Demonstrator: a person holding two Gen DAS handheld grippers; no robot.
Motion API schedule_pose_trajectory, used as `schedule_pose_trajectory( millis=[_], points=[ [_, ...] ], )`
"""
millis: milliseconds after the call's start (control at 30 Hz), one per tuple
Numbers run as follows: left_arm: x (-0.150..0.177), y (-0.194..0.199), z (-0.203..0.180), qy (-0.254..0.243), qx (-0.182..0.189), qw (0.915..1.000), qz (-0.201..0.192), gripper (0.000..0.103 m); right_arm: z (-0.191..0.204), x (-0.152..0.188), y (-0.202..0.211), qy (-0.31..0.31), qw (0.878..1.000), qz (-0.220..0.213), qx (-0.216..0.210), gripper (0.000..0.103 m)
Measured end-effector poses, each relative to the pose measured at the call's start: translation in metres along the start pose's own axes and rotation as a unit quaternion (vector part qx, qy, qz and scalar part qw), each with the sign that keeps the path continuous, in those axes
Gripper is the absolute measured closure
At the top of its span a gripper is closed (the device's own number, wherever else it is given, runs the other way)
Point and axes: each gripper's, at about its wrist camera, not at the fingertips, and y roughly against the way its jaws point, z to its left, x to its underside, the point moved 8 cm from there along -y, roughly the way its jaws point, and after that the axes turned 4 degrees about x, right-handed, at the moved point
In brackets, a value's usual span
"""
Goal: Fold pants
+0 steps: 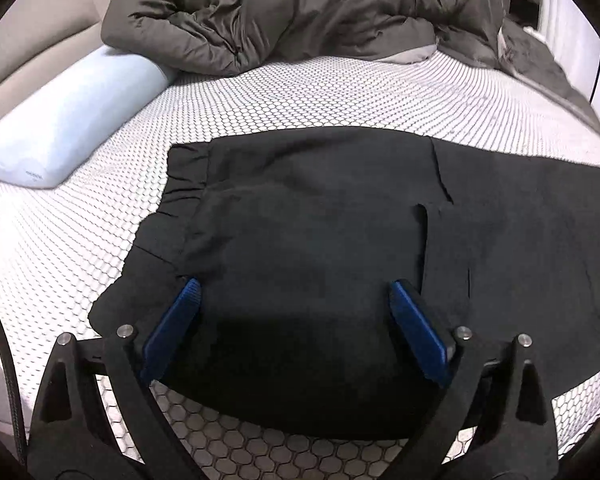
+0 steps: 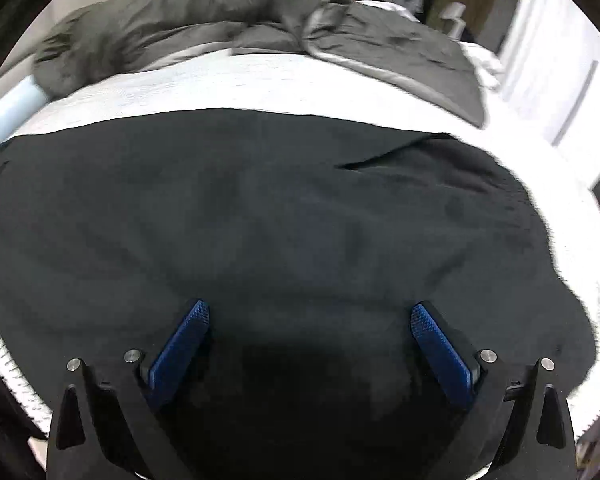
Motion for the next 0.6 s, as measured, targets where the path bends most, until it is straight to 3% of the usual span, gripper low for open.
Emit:
schedule_pose_trajectory(
  millis=[100,300,400,600],
  points=[
    [-0.003,0.008,-0.003,0.0,-0.028,0.9996,0.004,0.01,-0.012,0.001,-0.001,-0.011,1.0,0.002,0.007,0.001],
    [-0.007,0.042,-0.066,-0.034,0.059,0.9974,-0.022,0.01,-0.009,0.001,0.004,-0.002,1.0,-0.006,0.007,0.001],
    [-0.01,0.04,-0.118,-0.062,0.111,0.9919,-0.01,0.01,-0.002,-0.001,0.005,-0.002,1.0,-0.008,-0.004,0.001],
    [-0.005,0.006,-0.183,-0.115,0.105,0.9877,0.015,0.003,0.009,-0.002,0.006,0.009,1.0,-0.013,-0.015,0.001]
  ],
)
